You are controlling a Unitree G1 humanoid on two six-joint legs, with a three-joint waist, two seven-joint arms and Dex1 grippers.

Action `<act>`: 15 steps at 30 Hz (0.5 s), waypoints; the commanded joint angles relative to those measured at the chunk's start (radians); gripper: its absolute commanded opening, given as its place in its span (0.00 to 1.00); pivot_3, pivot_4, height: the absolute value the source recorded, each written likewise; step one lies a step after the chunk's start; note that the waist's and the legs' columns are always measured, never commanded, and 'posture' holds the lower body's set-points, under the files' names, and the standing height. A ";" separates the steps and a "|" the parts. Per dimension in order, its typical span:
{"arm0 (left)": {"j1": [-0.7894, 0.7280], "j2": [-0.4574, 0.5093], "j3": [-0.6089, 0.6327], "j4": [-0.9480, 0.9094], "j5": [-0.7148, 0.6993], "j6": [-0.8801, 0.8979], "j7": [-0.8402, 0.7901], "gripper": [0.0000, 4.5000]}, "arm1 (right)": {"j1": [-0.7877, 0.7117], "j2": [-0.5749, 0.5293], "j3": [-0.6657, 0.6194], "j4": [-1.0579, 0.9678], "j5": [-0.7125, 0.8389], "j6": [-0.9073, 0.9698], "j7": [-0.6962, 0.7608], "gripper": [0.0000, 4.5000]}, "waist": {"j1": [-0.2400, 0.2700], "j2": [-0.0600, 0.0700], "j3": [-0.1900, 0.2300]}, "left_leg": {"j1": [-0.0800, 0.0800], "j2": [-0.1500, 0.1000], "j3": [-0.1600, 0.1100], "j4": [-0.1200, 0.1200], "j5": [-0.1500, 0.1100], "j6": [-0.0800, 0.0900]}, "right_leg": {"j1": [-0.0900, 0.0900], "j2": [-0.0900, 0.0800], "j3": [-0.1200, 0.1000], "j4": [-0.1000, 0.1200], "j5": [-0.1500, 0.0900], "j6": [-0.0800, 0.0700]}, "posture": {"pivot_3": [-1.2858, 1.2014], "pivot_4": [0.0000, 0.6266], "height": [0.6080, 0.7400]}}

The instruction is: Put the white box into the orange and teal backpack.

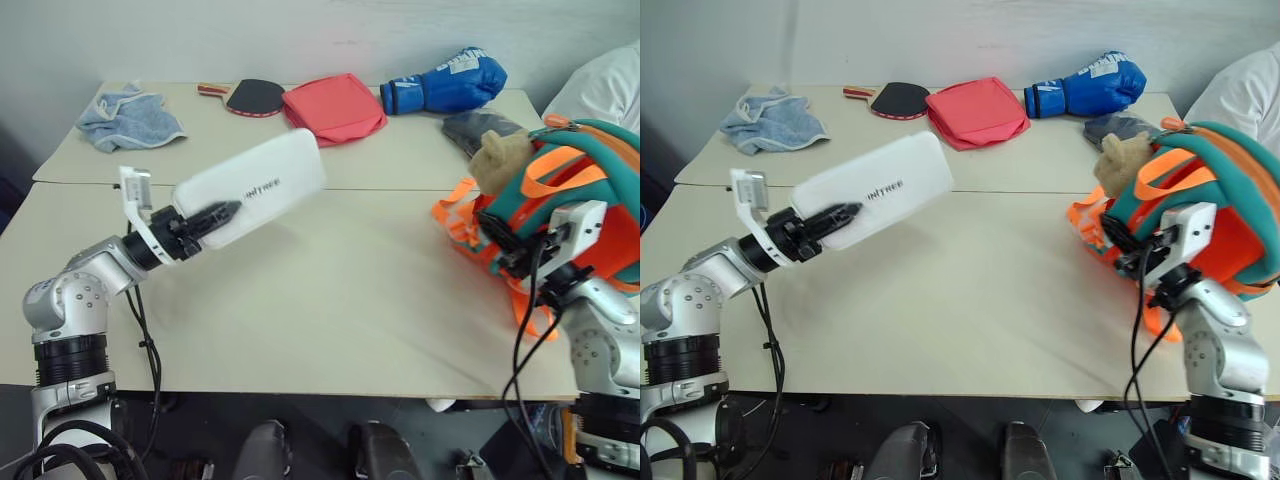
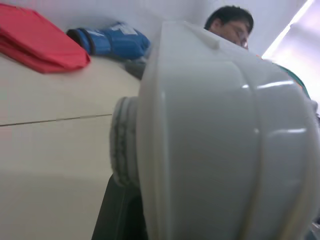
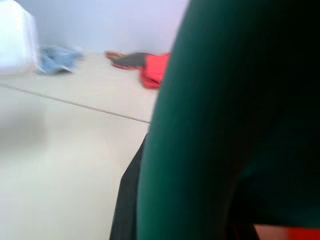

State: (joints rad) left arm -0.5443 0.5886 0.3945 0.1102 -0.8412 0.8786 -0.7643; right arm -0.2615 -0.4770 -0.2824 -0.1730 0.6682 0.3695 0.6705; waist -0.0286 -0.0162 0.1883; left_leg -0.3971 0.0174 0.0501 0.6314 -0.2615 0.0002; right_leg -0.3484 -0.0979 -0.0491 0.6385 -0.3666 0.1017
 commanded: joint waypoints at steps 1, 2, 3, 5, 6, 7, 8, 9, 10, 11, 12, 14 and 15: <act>-0.007 -0.004 0.042 -0.011 -0.027 -0.001 0.037 0.27 | -0.037 0.055 0.105 -0.153 0.112 0.087 0.019 0.01 | -0.001 0.000 0.000 | -0.001 0.000 0.000 0.000 0.000 0.000 | -0.002 0.000 0.000 0.001 0.000 0.000 | 0.52 0.24 1.00; -0.010 -0.008 0.044 -0.005 -0.025 -0.002 0.049 0.27 | -0.049 0.077 0.125 -0.181 0.151 0.117 0.015 0.01 | -0.001 0.000 0.000 | -0.003 0.000 0.001 0.000 0.000 -0.001 | -0.005 0.000 0.001 0.003 0.000 0.000 | 0.52 0.24 1.00; -0.013 -0.010 0.045 0.002 -0.024 -0.004 0.058 0.27 | -0.058 0.102 0.140 -0.208 0.206 0.154 0.002 0.01 | -0.001 0.000 0.000 | -0.007 0.000 0.002 0.001 0.001 -0.001 | -0.009 0.000 0.001 0.005 0.000 0.000 | 0.52 0.24 1.00; -0.018 -0.009 0.051 0.018 -0.034 0.003 0.057 0.27 | -0.055 0.121 0.166 -0.254 0.276 0.211 0.003 0.01 | 0.000 0.000 0.000 | -0.008 0.000 0.002 0.001 0.002 -0.002 | -0.012 0.000 0.001 0.007 0.000 0.000 | 0.52 0.24 1.00; -0.016 -0.007 0.060 0.027 -0.042 0.003 0.050 0.27 | -0.045 0.114 0.177 -0.284 0.319 0.248 0.010 0.01 | 0.000 0.000 0.000 | -0.008 0.000 0.002 0.001 0.002 -0.002 | -0.012 0.000 0.001 0.007 0.000 0.000 | 0.52 0.24 1.00; -0.014 -0.003 0.066 0.045 -0.033 -0.005 0.053 0.27 | -0.036 0.098 0.179 -0.318 0.379 0.289 0.011 0.01 | 0.001 0.000 0.000 | -0.008 0.000 0.002 0.001 0.002 -0.002 | -0.012 0.000 0.001 0.007 0.000 0.000 | 0.52 0.24 1.00; -0.005 0.005 0.067 0.056 -0.022 -0.012 0.049 0.27 | -0.028 0.077 0.173 -0.350 0.456 0.334 0.005 0.01 | 0.001 0.000 0.000 | -0.009 0.000 0.002 0.001 0.002 -0.002 | -0.012 0.000 0.001 0.006 0.000 0.000 | 0.52 0.24 1.00; 0.010 0.016 0.062 0.056 -0.008 -0.022 0.033 0.27 | -0.019 0.051 0.160 -0.375 0.526 0.374 -0.003 0.01 | 0.001 -0.001 0.000 | -0.008 0.000 0.002 0.001 0.002 -0.002 | -0.012 0.000 0.001 0.006 0.000 0.000 | 0.52 0.24 1.00; 0.039 0.036 0.065 0.028 -0.022 -0.013 -0.007 0.27 | -0.001 -0.012 0.139 -0.398 0.599 0.428 0.010 0.01 | 0.001 -0.001 0.000 | -0.009 0.000 0.002 0.001 0.002 -0.001 | -0.012 -0.001 0.001 0.006 0.000 0.000 | 0.52 0.24 1.00; 0.063 0.054 0.075 -0.003 -0.043 -0.001 -0.035 0.27 | 0.019 -0.076 0.115 -0.413 0.654 0.472 0.025 0.01 | 0.000 -0.001 0.000 | -0.009 0.000 0.002 0.001 0.001 -0.001 | -0.011 -0.001 0.001 0.006 0.000 0.000 | 0.52 0.24 1.00; 0.081 0.068 0.086 -0.027 -0.061 0.008 -0.051 0.27 | 0.035 -0.126 0.093 -0.420 0.686 0.495 0.030 0.01 | 0.000 -0.001 0.000 | -0.009 0.000 0.002 0.001 0.001 0.001 | -0.011 -0.002 0.001 0.005 0.000 0.000 | 0.52 0.24 1.00; 0.114 0.098 0.129 -0.060 -0.106 0.035 -0.066 0.27 | 0.080 -0.215 0.029 -0.409 0.739 0.525 0.032 0.01 | 0.002 -0.003 0.001 | -0.009 -0.001 0.002 0.001 0.000 0.002 | -0.011 -0.003 0.001 0.004 0.000 0.000 | 0.52 0.24 1.00; 0.137 0.113 0.152 -0.075 -0.123 0.046 -0.075 0.27 | 0.108 -0.257 -0.004 -0.398 0.737 0.532 0.043 0.01 | 0.003 -0.003 0.001 | -0.009 -0.001 0.001 0.001 0.000 0.002 | -0.011 -0.003 0.001 0.003 0.000 0.000 | 0.52 0.24 1.00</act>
State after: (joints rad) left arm -0.4027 0.6695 0.4785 0.1007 -0.9042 0.9209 -0.8053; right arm -0.1649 -0.7125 -0.2238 -0.5508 1.3615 0.8889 0.6926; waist -0.0259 -0.0196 0.1897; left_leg -0.4065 0.0168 0.0512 0.6320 -0.2619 0.0027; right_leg -0.3586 -0.1014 -0.0486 0.6402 -0.3668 0.1013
